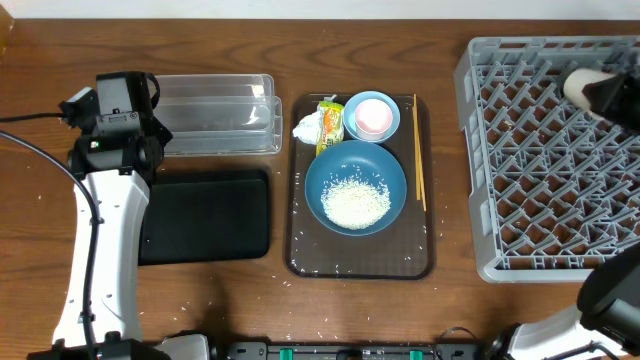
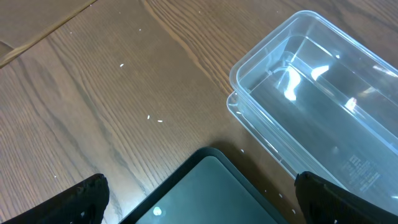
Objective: Sort waste into correct bins and load items into the dishwasher rack
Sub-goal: 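Carry the white cup to the dish rack and place it upside down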
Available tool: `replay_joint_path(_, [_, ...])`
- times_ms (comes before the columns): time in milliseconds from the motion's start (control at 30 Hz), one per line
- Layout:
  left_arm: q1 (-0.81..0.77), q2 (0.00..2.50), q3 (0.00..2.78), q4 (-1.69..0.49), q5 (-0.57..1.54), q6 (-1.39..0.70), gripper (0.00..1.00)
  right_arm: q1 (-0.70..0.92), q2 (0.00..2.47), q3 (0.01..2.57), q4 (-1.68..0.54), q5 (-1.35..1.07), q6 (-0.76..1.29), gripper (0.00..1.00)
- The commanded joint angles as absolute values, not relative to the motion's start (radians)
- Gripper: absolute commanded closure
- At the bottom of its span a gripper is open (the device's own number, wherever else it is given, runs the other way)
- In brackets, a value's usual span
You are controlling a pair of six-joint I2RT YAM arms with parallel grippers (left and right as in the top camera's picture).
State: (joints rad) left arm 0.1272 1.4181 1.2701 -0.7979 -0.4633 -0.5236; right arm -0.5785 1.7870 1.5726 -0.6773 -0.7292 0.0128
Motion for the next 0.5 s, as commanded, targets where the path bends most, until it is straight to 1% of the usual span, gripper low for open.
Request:
replay_joint_path(0, [0.130,1.420,1.269,-0.801,-0.479,-0.529,0.02,-0.662,1.775,1.526,-0.589,-1.122,0.002,0.99])
replay_joint_path(100, [0.130,1.420,1.269,-0.800,-0.479,-0.529,0.02,-0.709,1.777,1.470,-0.504,-1.217,0.002,0.99])
replay_joint_path(367, [0.130,1.420,1.269,-0.800,-0.479,-0.529,0.02,-0.741,1.819,1.317,-0.380,-1.245,-0.015,0.99])
replay_joint_path(467, [0.130,1.420,1.269,-0.801,-0.479,-0.529,0.02,-0.740,1.861,1.295,-0.295,-1.320,-0.016,0.99])
